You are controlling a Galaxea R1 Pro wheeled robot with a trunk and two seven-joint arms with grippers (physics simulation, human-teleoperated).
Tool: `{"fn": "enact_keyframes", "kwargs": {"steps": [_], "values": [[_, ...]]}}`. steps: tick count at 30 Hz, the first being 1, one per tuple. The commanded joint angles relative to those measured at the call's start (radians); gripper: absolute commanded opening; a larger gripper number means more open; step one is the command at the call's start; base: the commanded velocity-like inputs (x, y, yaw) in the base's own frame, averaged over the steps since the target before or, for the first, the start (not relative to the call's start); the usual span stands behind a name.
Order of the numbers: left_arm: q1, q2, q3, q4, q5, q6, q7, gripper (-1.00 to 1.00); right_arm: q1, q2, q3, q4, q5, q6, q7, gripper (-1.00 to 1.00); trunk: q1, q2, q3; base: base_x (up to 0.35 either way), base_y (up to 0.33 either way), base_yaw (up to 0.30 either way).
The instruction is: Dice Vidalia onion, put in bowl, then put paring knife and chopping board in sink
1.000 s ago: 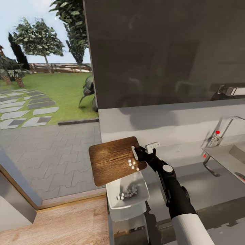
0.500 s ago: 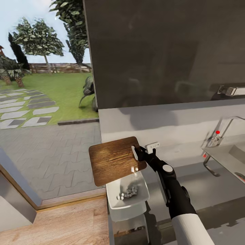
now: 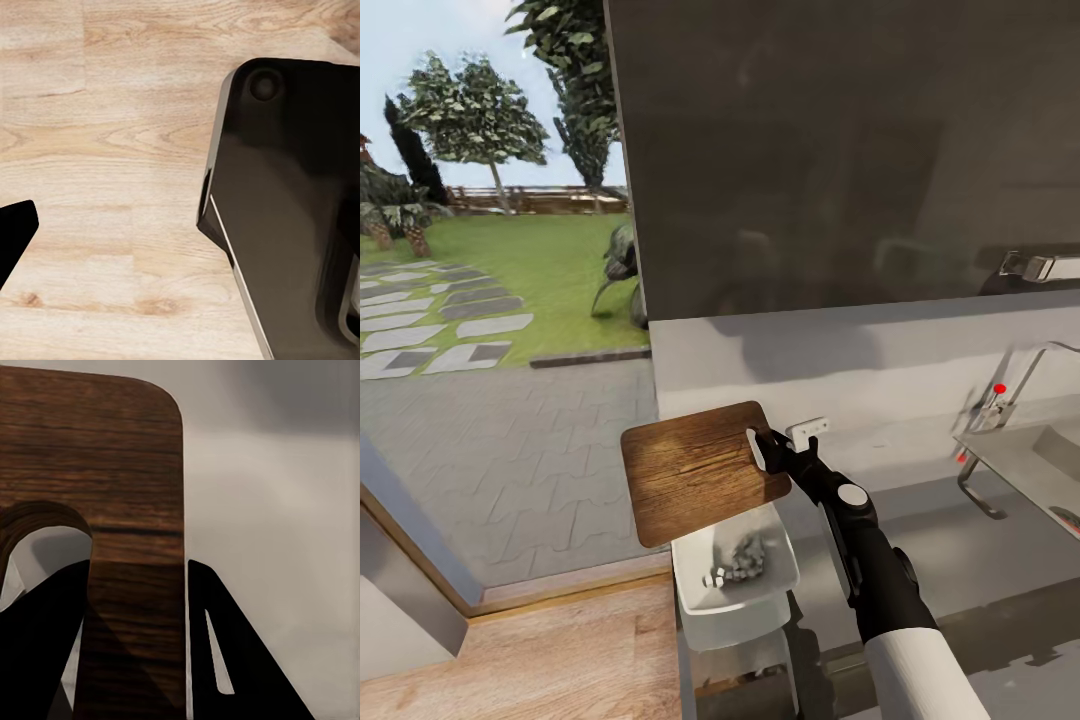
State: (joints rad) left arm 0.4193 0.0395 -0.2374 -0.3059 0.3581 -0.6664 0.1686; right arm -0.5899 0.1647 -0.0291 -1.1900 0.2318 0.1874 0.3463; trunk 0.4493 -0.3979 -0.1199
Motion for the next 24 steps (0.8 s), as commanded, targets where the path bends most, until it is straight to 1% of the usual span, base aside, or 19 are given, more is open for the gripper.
{"fn": "enact_keyframes", "kwargs": {"steps": [1,9,17,21,24], "values": [[0.001,0.001,-0.009,-0.002,0.004,-0.001,0.008,1.0,-0.001,0.002,-0.003,-0.002,0.007,0.004,0.008,-1.0,0.001,-0.002,-0.002,-0.02,0.0,0.0],[0.001,0.0,-0.009,0.005,0.003,-0.001,0.008,1.0,-0.001,0.003,-0.002,-0.001,0.008,0.006,0.004,-1.0,0.001,-0.002,-0.002,-0.141,0.0,0.0],[0.001,0.0,-0.008,0.005,0.003,-0.001,0.008,1.0,-0.001,0.01,0.004,-0.007,0.013,0.02,-0.008,-1.0,0.001,-0.002,-0.002,-0.258,0.0,0.0],[0.001,0.0,-0.008,0.005,0.003,-0.001,0.008,1.0,-0.001,0.01,0.004,-0.018,0.012,0.064,-0.01,-1.0,0.001,-0.002,-0.002,-0.28,0.0,0.0],[0.001,0.0,-0.008,0.005,0.003,-0.001,0.008,1.0,-0.001,0.01,0.003,-0.021,0.012,0.08,-0.01,-1.0,0.001,-0.002,-0.002,-0.273,-0.072,0.0]]}}
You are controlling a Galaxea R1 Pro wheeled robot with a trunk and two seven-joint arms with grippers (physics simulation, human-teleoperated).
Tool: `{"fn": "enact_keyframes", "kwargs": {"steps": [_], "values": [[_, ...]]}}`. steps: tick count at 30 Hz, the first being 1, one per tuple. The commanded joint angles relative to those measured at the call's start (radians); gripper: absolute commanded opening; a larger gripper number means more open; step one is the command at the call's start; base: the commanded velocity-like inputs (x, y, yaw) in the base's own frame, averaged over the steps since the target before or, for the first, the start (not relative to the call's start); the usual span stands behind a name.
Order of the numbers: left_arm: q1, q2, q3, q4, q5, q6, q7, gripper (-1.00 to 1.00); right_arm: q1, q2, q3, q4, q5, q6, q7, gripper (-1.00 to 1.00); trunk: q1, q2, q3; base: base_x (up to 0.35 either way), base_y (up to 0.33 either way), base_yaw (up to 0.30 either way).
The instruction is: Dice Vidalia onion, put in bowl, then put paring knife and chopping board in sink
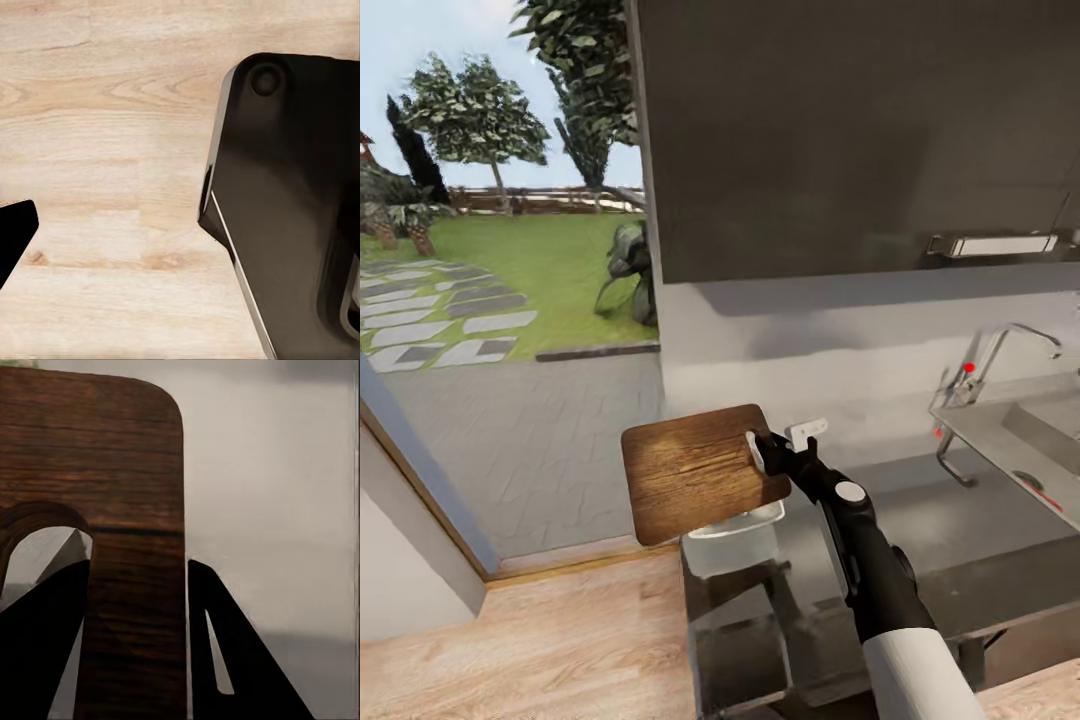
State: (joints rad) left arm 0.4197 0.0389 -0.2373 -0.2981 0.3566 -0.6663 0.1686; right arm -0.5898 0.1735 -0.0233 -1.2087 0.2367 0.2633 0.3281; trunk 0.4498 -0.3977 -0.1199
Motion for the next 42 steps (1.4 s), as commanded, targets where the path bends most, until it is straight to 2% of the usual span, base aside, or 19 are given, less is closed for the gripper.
{"fn": "enact_keyframes", "kwargs": {"steps": [1,12,22,42], "values": [[0.0,0.001,-0.008,-0.003,0.004,-0.001,0.008,1.0,-0.001,0.001,-0.003,-0.004,0.007,0.005,0.008,-1.0,0.0,-0.002,-0.002,-0.258,-0.167,0.0],[0.001,0.001,-0.009,-0.003,0.004,-0.001,0.008,1.0,-0.001,0.001,-0.001,-0.08,0.005,0.04,0.01,-1.0,0.0,-0.002,-0.002,-0.193,-0.265,0.0],[0.001,0.001,-0.009,-0.003,0.004,-0.001,0.008,1.0,-0.001,0.001,0.0,-0.084,0.004,0.039,0.01,-1.0,0.0,-0.002,-0.002,-0.094,-0.308,0.0],[-0.001,0.001,-0.01,-0.003,0.004,-0.001,0.008,1.0,-0.001,0.001,0.0,-0.083,0.004,0.039,0.008,-1.0,0.0,-0.002,-0.002,-0.003,-0.32,0.0]]}}
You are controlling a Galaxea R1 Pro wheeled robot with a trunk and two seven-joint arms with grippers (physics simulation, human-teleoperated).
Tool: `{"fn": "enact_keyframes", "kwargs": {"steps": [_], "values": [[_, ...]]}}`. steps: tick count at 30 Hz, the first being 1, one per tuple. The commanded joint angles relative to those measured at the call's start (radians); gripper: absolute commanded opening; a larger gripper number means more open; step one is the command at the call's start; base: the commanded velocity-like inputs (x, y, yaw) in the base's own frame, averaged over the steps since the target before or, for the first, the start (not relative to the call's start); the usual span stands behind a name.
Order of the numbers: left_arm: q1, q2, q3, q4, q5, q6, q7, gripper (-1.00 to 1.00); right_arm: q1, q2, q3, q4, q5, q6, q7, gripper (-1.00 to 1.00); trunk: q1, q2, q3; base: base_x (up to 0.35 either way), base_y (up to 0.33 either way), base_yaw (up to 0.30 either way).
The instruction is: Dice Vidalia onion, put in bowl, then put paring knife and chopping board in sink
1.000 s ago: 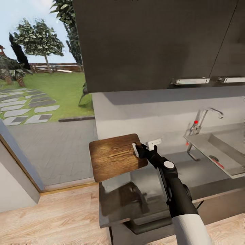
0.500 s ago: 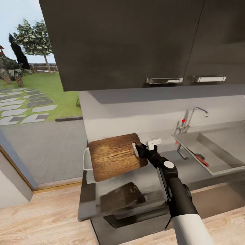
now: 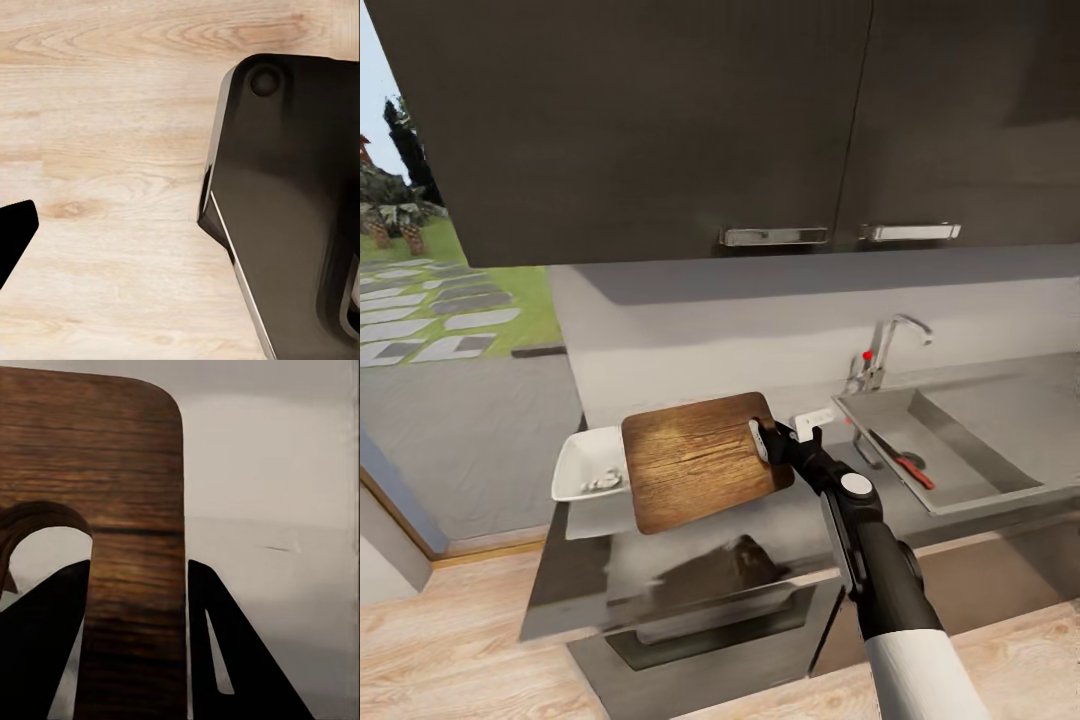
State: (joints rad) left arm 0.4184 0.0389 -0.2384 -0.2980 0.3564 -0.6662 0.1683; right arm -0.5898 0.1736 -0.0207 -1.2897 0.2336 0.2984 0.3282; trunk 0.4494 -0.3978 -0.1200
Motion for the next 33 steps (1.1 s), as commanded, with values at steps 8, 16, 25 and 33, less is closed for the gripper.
{"fn": "enact_keyframes", "kwargs": {"steps": [8,16,25,33], "values": [[0.001,0.001,-0.008,-0.003,0.004,-0.001,0.008,1.0,-0.001,0.001,-0.002,-0.002,0.01,0.003,0.008,-1.0,0.001,-0.002,-0.002,0.0,-0.321,0.0],[0.001,0.001,-0.008,-0.003,0.004,-0.001,0.008,1.0,-0.001,0.001,-0.002,-0.002,0.01,0.004,0.008,-1.0,0.001,-0.002,-0.002,0.0,-0.321,0.0],[0.0,0.001,-0.008,-0.003,0.004,-0.001,0.008,1.0,-0.001,0.001,-0.002,-0.002,0.01,0.004,0.008,-1.0,0.001,-0.002,-0.002,0.0,-0.321,0.143],[0.0,0.001,-0.008,-0.003,0.004,-0.001,0.008,1.0,-0.001,0.001,-0.002,-0.001,0.009,0.004,0.008,-1.0,0.001,-0.002,-0.002,0.0,-0.276,0.277]]}}
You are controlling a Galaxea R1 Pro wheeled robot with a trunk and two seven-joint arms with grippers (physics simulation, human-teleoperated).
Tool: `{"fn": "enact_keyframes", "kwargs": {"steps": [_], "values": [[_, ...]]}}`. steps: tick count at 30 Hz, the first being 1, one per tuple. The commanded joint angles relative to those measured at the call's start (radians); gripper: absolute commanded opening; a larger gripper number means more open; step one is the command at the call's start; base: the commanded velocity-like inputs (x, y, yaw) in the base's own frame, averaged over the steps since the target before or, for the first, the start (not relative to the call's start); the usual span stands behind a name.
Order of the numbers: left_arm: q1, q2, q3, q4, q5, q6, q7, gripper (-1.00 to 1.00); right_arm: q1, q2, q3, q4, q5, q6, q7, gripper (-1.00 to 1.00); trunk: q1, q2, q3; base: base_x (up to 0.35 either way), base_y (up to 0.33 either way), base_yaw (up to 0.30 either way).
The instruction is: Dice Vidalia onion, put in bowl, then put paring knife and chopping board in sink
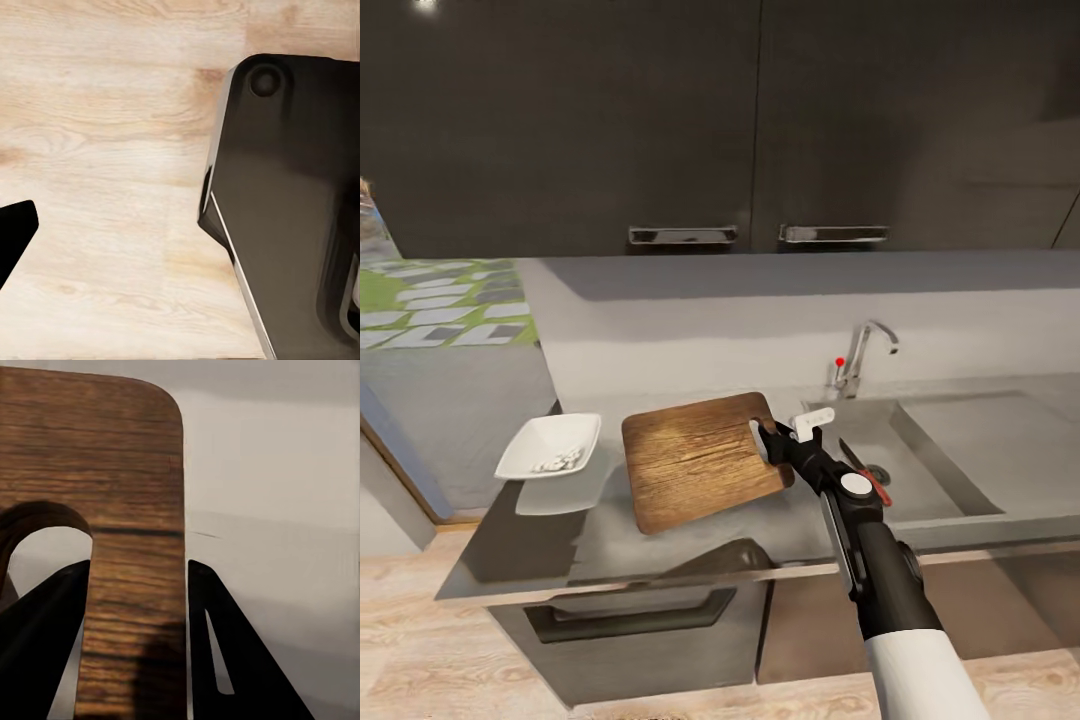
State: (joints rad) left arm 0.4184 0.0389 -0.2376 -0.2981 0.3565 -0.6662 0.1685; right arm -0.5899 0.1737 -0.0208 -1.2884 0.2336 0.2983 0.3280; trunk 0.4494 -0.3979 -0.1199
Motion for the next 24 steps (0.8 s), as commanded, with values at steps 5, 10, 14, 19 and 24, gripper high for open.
{"fn": "enact_keyframes", "kwargs": {"steps": [5,10,14,19,24], "values": [[0.0,0.001,-0.009,-0.003,0.004,-0.001,0.008,1.0,-0.001,0.001,-0.005,0.003,0.011,0.005,0.001,-1.0,0.001,-0.002,-0.002,0.0,-0.245,0.279],[0.0,0.001,-0.009,-0.003,0.004,-0.001,0.008,1.0,-0.001,0.001,-0.014,0.018,-0.023,0.053,-0.331,-1.0,0.001,-0.002,-0.002,0.0,-0.244,0.105],[0.0,0.001,-0.009,-0.003,0.004,-0.001,0.008,1.0,-0.001,0.001,-0.014,0.019,-0.164,0.063,-0.557,-1.0,0.001,-0.002,-0.002,0.0,-0.244,0.009],[0.0,0.001,-0.009,-0.003,0.004,-0.001,0.008,1.0,-0.001,0.001,-0.015,0.018,-0.233,0.065,-0.793,-1.0,0.001,-0.002,-0.002,0.0,-0.224,0.001],[0.0,0.001,-0.009,-0.004,0.004,-0.004,0.008,1.0,-0.001,0.001,-0.015,0.018,-0.269,0.07,-1.035,-1.0,0.001,-0.002,-0.002,0.0,-0.056,0.0]]}}
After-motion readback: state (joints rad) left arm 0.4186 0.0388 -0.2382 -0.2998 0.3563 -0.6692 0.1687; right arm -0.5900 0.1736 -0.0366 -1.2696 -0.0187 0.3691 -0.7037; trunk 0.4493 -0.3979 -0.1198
